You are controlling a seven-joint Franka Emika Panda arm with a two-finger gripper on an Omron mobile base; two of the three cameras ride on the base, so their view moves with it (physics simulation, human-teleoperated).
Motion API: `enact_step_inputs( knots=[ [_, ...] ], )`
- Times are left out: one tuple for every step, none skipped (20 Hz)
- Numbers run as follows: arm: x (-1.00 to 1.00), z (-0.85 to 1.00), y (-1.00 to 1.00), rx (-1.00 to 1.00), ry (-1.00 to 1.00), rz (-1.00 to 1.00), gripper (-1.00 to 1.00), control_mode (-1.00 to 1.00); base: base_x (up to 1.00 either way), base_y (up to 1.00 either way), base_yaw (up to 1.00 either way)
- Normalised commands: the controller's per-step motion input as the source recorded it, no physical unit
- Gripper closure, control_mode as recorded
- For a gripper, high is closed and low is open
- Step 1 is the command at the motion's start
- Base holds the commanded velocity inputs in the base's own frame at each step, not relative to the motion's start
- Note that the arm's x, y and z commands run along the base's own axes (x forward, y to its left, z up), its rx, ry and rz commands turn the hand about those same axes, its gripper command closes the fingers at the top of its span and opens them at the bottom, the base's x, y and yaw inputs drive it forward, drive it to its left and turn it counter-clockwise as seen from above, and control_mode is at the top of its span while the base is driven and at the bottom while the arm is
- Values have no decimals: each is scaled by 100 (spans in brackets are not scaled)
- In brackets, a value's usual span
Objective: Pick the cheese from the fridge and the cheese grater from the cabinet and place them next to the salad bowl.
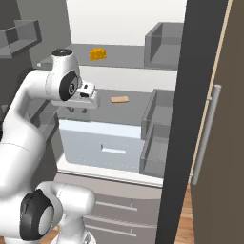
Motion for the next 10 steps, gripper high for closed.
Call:
enact_step_inputs(
  knots=[
    [4, 0, 0, 0, 0, -1, -100, -100, 0, 0, 0],
    [0, 10, 0, 0, -13, 0, -100, -100, 0, 0, 0],
    [0, 34, 0, -3, -25, 0, -100, -100, 0, 0, 0],
    [0, 59, 0, -5, -29, 0, -100, -100, 0, 0, 0],
    [0, 62, 0, -3, -30, 0, -100, -100, 0, 0, 0],
    [-11, 61, 0, -2, -31, 0, -100, -100, 0, 0, 0],
    [-11, 66, 0, -2, -33, 0, -100, -100, 0, 0, 0],
    [0, 69, 0, 0, -31, 1, -100, -100, 0, 0, 0],
    [0, 73, 0, 0, -34, 0, -100, -100, 0, 0, 0],
    [0, 76, 0, 0, -37, 0, -100, -100, 0, 0, 0]
  ],
)
